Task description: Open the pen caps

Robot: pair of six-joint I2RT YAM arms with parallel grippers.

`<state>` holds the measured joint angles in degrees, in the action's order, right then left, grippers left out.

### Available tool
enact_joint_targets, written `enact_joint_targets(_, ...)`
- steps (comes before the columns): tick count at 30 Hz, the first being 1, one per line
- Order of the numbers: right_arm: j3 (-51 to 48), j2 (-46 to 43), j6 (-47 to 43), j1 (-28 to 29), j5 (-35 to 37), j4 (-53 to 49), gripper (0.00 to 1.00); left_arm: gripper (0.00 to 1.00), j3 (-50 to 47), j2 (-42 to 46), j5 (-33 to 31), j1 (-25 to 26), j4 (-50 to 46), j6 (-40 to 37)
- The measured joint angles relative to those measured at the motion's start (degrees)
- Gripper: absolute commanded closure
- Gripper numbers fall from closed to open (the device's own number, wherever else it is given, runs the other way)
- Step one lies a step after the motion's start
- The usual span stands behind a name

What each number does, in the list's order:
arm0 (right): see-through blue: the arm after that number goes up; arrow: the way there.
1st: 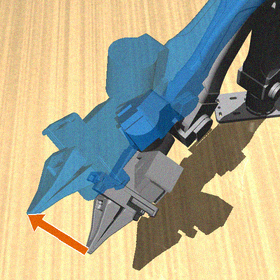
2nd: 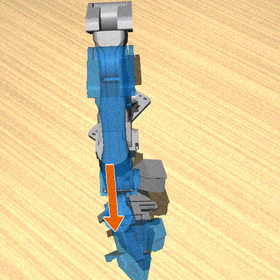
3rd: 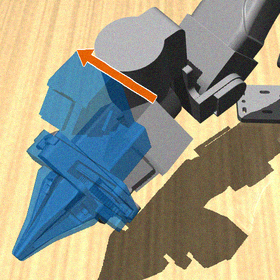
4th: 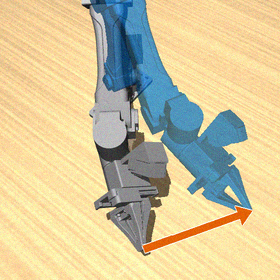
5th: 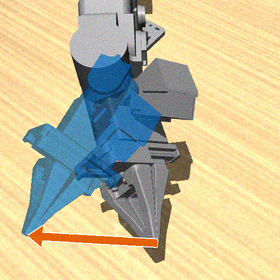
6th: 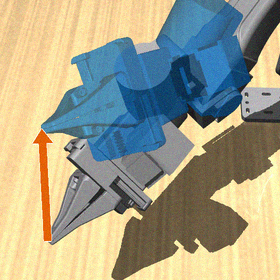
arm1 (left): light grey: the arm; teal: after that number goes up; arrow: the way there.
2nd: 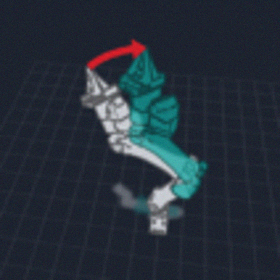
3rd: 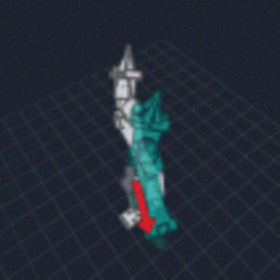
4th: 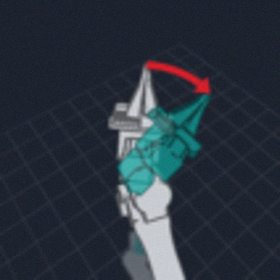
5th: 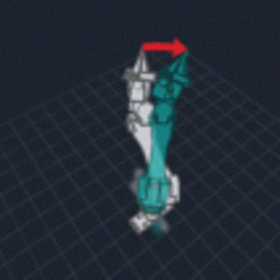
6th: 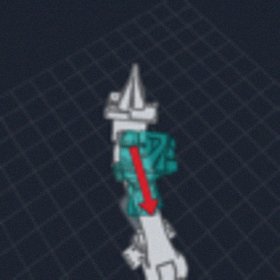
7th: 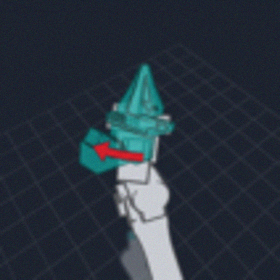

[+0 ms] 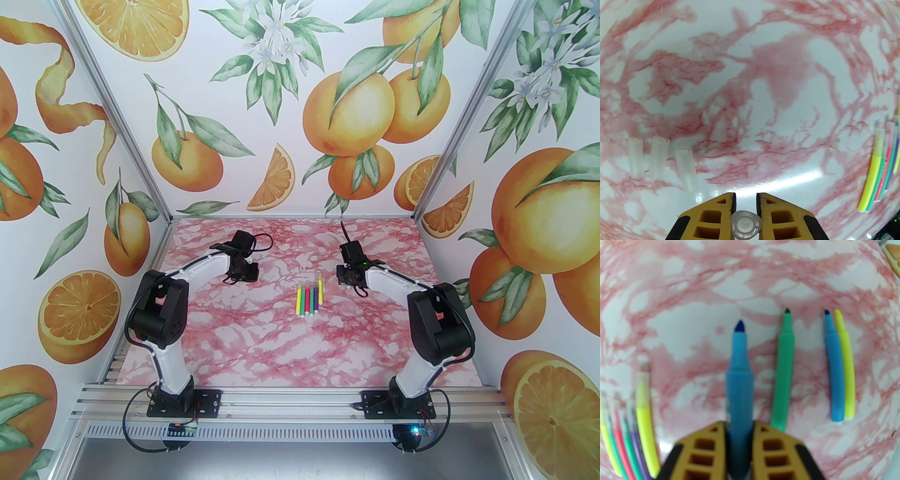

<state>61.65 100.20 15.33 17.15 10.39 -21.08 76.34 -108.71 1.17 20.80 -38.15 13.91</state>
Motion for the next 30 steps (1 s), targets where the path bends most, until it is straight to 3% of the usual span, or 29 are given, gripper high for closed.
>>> enact_joint_targets(17,5.5,5.5,-0.2,-3.3,-2.9,-3.0,1.0,0.94,2.5,-5.5,-3.7,0.0,-1.1,-2.4)
enact_joint_targets(30,11.5,10.9,-0.9,-4.9,-3.3,-6.9,1.0,0.81,4.0,-7.6,-4.5,0.0,-1.4,-3.9)
